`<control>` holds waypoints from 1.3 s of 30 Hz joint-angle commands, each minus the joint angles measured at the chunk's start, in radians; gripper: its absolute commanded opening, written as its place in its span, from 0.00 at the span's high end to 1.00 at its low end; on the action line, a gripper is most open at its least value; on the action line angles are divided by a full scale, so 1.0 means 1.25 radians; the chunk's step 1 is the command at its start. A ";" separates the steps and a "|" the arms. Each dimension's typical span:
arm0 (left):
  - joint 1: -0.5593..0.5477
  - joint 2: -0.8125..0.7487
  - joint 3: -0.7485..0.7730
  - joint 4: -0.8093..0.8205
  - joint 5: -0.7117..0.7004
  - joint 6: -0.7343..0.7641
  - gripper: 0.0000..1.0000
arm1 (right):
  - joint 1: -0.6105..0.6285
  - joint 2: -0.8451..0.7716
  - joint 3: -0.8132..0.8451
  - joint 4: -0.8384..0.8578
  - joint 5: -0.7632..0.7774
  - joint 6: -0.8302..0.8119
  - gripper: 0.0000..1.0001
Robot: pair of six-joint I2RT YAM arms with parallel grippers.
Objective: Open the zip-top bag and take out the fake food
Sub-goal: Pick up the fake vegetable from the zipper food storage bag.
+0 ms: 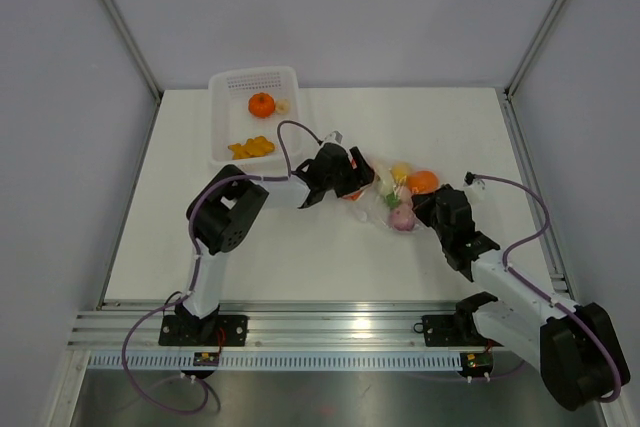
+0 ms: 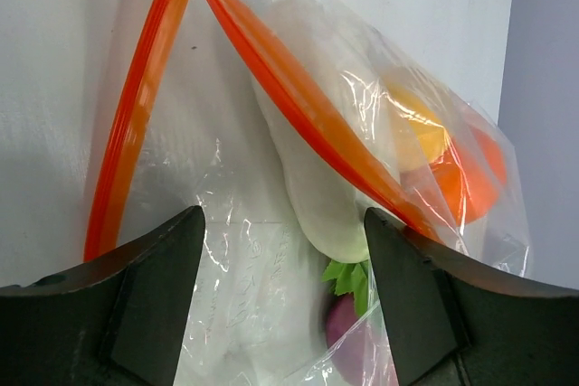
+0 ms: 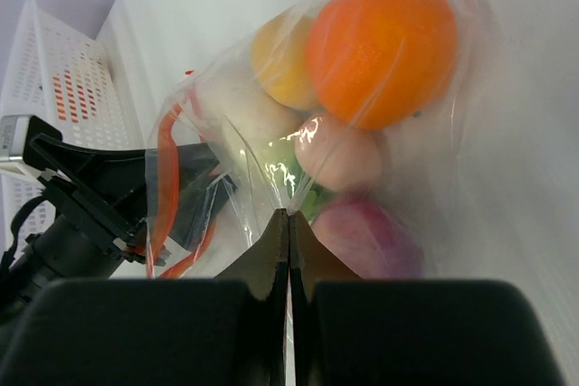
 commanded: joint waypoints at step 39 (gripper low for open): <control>0.007 -0.187 -0.228 0.234 0.048 0.012 0.25 | 0.009 0.214 0.359 -0.247 -0.059 -0.309 0.28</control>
